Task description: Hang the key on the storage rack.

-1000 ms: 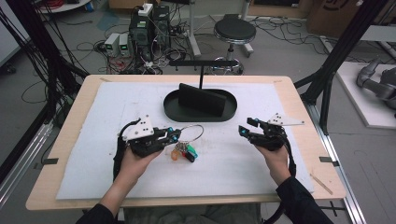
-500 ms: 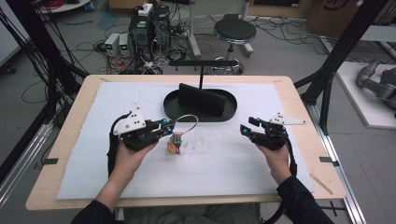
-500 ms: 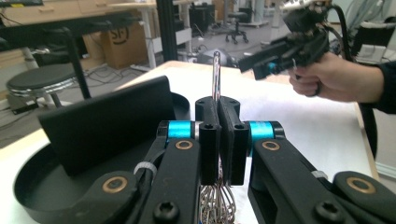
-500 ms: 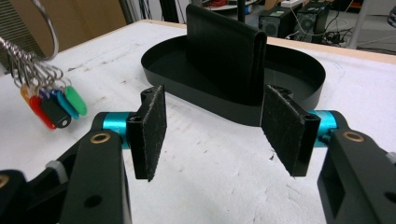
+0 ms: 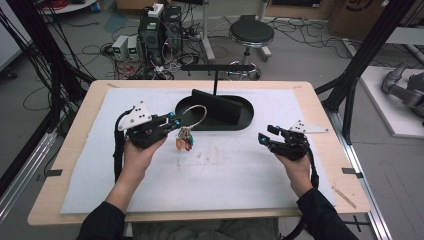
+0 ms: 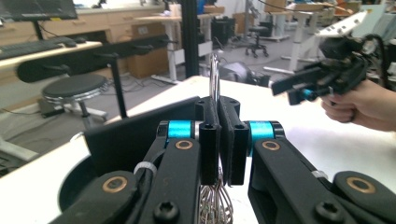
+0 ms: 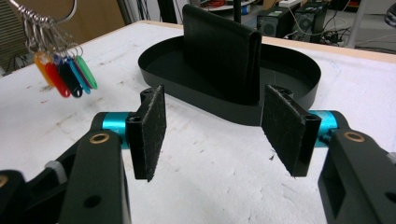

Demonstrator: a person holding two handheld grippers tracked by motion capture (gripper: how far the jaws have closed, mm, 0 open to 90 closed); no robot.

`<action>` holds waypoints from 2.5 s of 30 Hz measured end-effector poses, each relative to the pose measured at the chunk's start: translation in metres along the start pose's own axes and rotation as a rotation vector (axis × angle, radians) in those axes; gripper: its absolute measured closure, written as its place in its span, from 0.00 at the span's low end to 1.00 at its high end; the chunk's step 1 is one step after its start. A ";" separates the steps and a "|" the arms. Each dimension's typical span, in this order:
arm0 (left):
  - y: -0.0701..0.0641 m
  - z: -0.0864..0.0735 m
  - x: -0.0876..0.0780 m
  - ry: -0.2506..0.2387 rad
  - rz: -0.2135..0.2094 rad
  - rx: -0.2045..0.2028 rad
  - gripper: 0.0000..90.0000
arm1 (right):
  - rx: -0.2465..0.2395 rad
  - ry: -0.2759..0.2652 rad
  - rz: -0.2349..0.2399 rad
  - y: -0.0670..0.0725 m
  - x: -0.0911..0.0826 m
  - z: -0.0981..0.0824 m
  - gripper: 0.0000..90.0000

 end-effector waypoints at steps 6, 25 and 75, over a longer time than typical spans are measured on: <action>0.011 0.008 0.005 -0.015 0.025 0.004 0.96 | -0.002 -0.003 -0.001 0.000 0.000 0.000 0.46; 0.053 0.027 0.029 -0.015 0.089 -0.001 0.96 | -0.006 -0.011 0.000 -0.001 0.001 0.000 0.47; 0.112 -0.011 0.073 0.095 0.258 -0.121 0.96 | -0.014 -0.037 -0.010 -0.006 -0.007 0.002 0.48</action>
Point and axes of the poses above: each handheld gripper's, and its own axes: x roughly forward along the jaws, z roughly out of its top, y roughly to its left, the point moved 2 cm from there along x, roughly forward along the jaws, and after that the axes turned 7 degrees about -y, right-handed, at the moved point
